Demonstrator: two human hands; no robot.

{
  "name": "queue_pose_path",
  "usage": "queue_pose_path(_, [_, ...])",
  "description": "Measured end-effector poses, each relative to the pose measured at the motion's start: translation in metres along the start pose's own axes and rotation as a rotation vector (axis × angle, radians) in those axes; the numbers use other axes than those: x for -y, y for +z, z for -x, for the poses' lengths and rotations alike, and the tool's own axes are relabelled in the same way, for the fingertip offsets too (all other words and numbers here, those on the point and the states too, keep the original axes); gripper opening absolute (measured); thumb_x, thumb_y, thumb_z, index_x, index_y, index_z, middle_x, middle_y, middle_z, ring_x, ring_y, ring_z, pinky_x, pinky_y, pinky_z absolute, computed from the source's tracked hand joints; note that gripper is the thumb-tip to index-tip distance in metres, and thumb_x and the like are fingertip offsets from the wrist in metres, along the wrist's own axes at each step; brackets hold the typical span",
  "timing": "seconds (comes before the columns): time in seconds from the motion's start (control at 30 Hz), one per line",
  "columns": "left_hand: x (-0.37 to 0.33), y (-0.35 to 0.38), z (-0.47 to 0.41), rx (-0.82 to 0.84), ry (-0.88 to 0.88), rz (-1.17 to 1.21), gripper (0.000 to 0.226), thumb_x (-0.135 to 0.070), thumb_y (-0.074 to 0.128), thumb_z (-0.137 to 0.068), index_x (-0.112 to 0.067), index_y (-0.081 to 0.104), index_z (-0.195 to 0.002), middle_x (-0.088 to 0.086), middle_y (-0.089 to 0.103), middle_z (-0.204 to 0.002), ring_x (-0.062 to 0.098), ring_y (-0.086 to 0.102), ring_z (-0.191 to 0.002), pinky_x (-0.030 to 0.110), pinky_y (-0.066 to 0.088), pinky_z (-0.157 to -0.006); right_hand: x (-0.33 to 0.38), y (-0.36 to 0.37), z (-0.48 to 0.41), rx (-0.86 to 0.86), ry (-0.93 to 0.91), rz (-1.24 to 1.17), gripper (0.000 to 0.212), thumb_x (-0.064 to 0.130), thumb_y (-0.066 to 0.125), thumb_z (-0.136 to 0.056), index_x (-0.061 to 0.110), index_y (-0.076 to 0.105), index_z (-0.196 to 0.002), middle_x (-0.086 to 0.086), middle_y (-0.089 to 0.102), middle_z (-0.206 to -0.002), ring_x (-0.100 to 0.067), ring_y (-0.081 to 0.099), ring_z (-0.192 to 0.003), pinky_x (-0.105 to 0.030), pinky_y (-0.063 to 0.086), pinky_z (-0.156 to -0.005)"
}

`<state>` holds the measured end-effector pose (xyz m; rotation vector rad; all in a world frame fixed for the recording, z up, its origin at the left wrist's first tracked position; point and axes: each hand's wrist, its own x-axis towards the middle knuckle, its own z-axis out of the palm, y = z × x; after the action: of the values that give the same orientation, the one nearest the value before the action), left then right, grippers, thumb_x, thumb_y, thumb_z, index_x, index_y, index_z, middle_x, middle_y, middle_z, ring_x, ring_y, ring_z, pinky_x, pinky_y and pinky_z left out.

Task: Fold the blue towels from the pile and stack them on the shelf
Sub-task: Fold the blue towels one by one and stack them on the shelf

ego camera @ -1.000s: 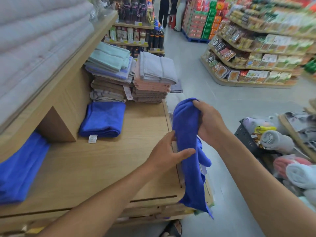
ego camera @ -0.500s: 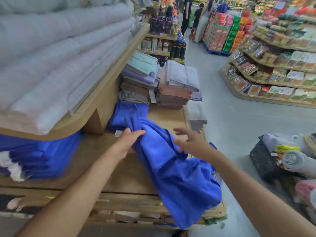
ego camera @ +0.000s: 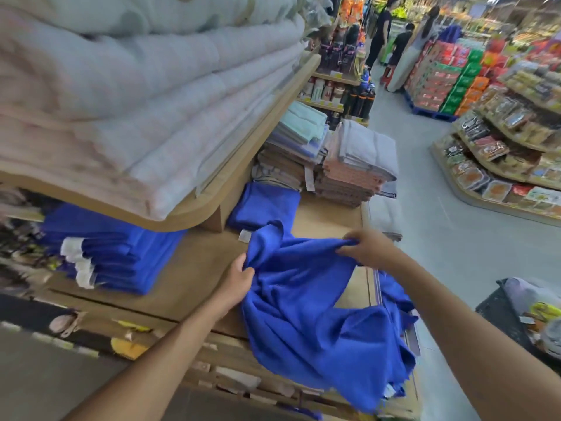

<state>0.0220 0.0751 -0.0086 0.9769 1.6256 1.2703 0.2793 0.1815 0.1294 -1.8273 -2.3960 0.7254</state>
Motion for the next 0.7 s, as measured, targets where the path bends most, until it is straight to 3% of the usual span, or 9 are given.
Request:
queue_pose_path(0.07, [0.006,-0.001,-0.002,-0.009,0.012,-0.013,0.031,0.009,0.059,-0.090,-0.018,0.060,-0.106,-0.001,0.067,-0.093,0.017,0.061,-0.085,0.022,0.051,-0.078,0.007,-0.042,-0.020,-0.260,-0.024,-0.068,0.007,0.018,0.070,-0.087,0.022,0.075,-0.086,-0.004,0.071,-0.082,-0.026,0.067,-0.088,-0.031,0.042,-0.069])
queue_pose_path(0.13, [0.009,0.001,-0.004,-0.011,-0.010,0.010,0.038,-0.001,0.075,-0.086,-0.019,0.058,-0.115,0.003,0.067,-0.097,0.017,0.064,-0.085,0.036,0.053,-0.089,0.013,-0.068,-0.040,-0.428,-0.049,-0.192,0.035,0.007,0.064,-0.088,0.013,0.073,-0.122,-0.013,0.073,-0.117,-0.028,0.066,-0.112,-0.027,0.046,-0.088])
queue_pose_path(0.2, [0.009,0.002,-0.002,-0.034,0.006,0.009,0.044,-0.006,0.079,-0.084,-0.020,0.056,-0.119,0.006,0.066,-0.105,0.017,0.066,-0.087,0.039,0.054,-0.091,0.017,-0.073,-0.049,-0.424,-0.049,-0.176,0.057,0.005,0.063,-0.089,0.007,0.053,-0.145,-0.020,0.054,-0.144,-0.033,0.053,-0.131,-0.035,0.042,-0.109])
queue_pose_path(0.27, [0.011,0.001,0.006,-0.032,0.061,-0.003,0.049,-0.007,0.079,-0.084,-0.022,0.053,-0.124,0.006,0.064,-0.118,0.017,0.067,-0.101,0.033,0.054,-0.094,0.018,-0.057,-0.041,-0.357,-0.080,-0.079,0.065,0.009,0.066,-0.090,0.007,0.042,-0.151,-0.019,0.039,-0.153,-0.032,0.044,-0.138,-0.034,0.036,-0.111])
queue_pose_path(0.4, [0.007,-0.010,0.032,-0.021,0.236,-0.244,0.045,-0.011,0.075,-0.087,-0.021,0.057,-0.127,-0.006,0.057,-0.125,0.009,0.053,-0.117,0.023,0.044,-0.099,0.012,0.024,0.014,-0.103,-0.167,0.018,0.033,0.021,0.065,-0.094,0.017,0.066,-0.127,-0.006,0.065,-0.126,-0.023,0.062,-0.102,-0.036,0.050,-0.098])
queue_pose_path(0.5, [-0.004,-0.028,0.063,-0.037,0.475,-0.500,0.007,-0.027,0.068,-0.091,-0.022,0.065,-0.094,-0.011,0.062,-0.090,0.008,0.057,-0.082,0.027,0.047,-0.075,0.002,0.089,0.067,0.112,-0.187,0.103,0.015,0.044,0.061,-0.094,0.037,0.066,-0.106,0.012,0.070,-0.094,-0.010,0.060,-0.082,-0.040,0.055,-0.077])
queue_pose_path(0.53, [-0.007,-0.035,0.077,0.038,0.490,-0.480,0.015,-0.032,0.063,-0.093,-0.023,0.063,-0.081,-0.010,0.061,-0.074,0.009,0.056,-0.068,0.030,0.046,-0.065,-0.002,0.106,0.082,0.152,-0.182,0.132,0.020,0.052,0.059,-0.094,0.041,0.061,-0.110,0.015,0.068,-0.089,-0.008,0.059,-0.081,-0.037,0.053,-0.070])
queue_pose_path(0.63, [0.006,-0.049,0.114,0.393,0.306,-0.449,0.044,-0.045,0.052,-0.096,-0.015,0.058,-0.064,-0.003,0.056,-0.050,0.007,0.053,-0.046,0.032,0.047,-0.053,-0.016,0.139,0.105,0.121,-0.183,0.129,0.029,0.058,0.057,-0.093,0.045,0.048,-0.117,0.013,0.061,-0.071,-0.006,0.053,-0.068,-0.031,0.037,-0.052])
queue_pose_path(0.7, [0.024,-0.055,0.128,0.579,0.077,-0.683,0.056,-0.061,0.047,-0.090,-0.011,0.064,-0.071,-0.004,0.064,-0.053,0.010,0.062,-0.048,0.033,0.055,-0.060,-0.023,0.147,0.105,0.082,-0.155,0.036,0.024,0.052,0.062,-0.093,0.045,0.049,-0.112,0.010,0.059,-0.065,-0.005,0.053,-0.061,-0.033,0.038,-0.053])
